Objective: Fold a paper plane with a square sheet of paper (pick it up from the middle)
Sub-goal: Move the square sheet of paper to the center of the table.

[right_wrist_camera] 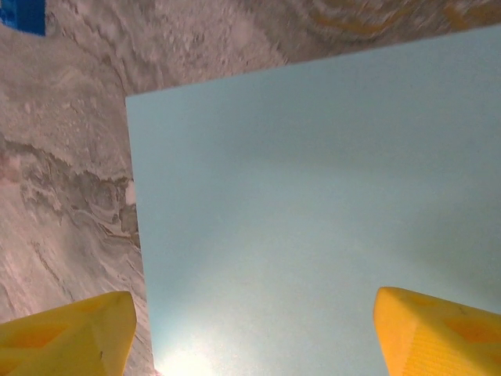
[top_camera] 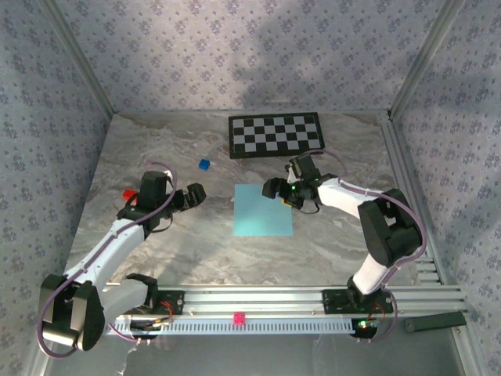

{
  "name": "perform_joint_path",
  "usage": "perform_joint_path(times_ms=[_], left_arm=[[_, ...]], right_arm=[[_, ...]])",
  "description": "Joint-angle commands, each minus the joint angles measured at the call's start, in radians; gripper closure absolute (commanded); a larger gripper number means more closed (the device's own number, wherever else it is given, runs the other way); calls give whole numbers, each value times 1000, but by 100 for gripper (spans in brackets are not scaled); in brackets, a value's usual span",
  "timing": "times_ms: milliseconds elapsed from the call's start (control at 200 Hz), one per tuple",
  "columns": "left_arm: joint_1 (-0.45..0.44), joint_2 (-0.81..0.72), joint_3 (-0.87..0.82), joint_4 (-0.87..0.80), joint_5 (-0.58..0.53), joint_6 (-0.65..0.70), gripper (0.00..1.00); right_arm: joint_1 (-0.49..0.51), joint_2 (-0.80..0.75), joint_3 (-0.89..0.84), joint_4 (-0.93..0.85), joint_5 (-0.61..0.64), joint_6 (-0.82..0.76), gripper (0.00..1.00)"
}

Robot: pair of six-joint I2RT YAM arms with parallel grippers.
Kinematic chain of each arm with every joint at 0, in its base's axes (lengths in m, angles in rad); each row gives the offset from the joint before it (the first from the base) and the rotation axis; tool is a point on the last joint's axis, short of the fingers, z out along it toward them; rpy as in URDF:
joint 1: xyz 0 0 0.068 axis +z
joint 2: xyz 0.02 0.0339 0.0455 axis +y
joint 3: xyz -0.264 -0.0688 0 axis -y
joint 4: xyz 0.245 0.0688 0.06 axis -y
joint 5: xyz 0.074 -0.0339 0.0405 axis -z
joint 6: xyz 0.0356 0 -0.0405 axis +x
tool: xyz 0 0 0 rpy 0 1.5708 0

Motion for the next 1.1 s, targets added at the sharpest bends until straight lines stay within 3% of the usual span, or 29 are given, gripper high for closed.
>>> perform_joint_path(times_ms=[0, 455, 505, 585, 710, 805, 960, 1094], left_arm=[[1, -6, 38, 9, 16, -5, 0], [-1, -8, 28, 52, 87, -58, 2], [-4, 9, 36, 55, 107, -51, 3], [-17, 34, 54, 43, 120, -50, 3], [-60, 90, 100, 3, 114, -30, 7], [-104, 162, 173, -87, 68, -13, 11], [-228, 313, 308, -208, -37, 6, 15], [-314, 489, 468, -332, -66, 10, 17]], right_arm=[[28, 49, 10, -17, -11, 14, 19], [155, 123, -20, 188, 15, 333, 20], [166, 127, -23, 261, -28, 329, 20], [179, 127, 18, 236, -64, 300, 20], [180, 37, -15, 301, -43, 270, 16], [170, -101, -58, 252, 99, 212, 14], [159, -319, -140, 112, 446, 123, 8], [109, -427, -169, 2, 548, 89, 2]])
